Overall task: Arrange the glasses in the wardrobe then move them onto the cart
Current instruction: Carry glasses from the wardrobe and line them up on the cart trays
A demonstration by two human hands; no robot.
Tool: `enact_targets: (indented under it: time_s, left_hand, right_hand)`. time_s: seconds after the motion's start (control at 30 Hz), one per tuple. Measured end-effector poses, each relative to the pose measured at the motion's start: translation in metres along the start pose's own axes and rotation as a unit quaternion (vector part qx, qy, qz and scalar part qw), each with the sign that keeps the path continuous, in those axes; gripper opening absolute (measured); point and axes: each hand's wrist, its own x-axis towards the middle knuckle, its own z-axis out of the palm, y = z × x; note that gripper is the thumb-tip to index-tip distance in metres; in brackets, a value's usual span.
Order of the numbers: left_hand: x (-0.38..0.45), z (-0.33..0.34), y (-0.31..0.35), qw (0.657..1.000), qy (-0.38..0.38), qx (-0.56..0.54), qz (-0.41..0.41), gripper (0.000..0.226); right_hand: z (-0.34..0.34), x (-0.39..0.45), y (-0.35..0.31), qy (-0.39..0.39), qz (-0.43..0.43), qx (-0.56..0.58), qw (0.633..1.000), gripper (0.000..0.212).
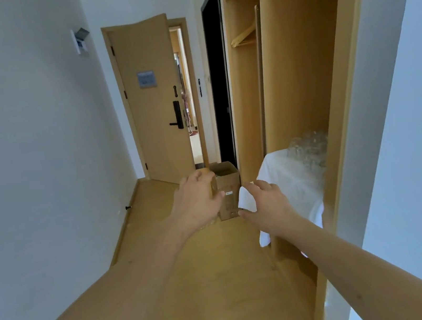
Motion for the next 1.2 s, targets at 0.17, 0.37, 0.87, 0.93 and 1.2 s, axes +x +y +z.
enact_targets:
  time_s: [0.17, 0.37, 0.87, 0.93, 1.2]
  left_hand:
    - [0.059, 0.03, -0.011, 0.998, -0.032, 0.025, 0.04, 0.055]
    - [0.139, 0.065, -0.039, 0.996, -0.044, 0.019, 0.073, 0.057]
    - [0.378, 0.124, -0.107, 0.979, -0.091, -0.018, 0.183, 0.061]
    - [0.401, 0.135, -0.105, 0.974, -0.097, -0.028, 0.203, 0.061]
    - [0.469, 0.188, -0.067, 0.955, -0.123, -0.057, 0.264, 0.055]
  right_hand:
    - [0.014, 0.056, 0.024, -0.003, 0.024, -0.011, 1.0, 0.065]
    - [0.036, 0.131, 0.043, 0.007, 0.051, -0.036, 0.998, 0.067]
    - [0.077, 0.318, 0.053, 0.042, 0.186, -0.056, 0.98, 0.07]
    - [0.08, 0.329, 0.061, 0.045, 0.206, -0.06, 0.976, 0.071]
    - [0.074, 0.365, 0.119, 0.062, 0.274, -0.074, 0.957, 0.07]
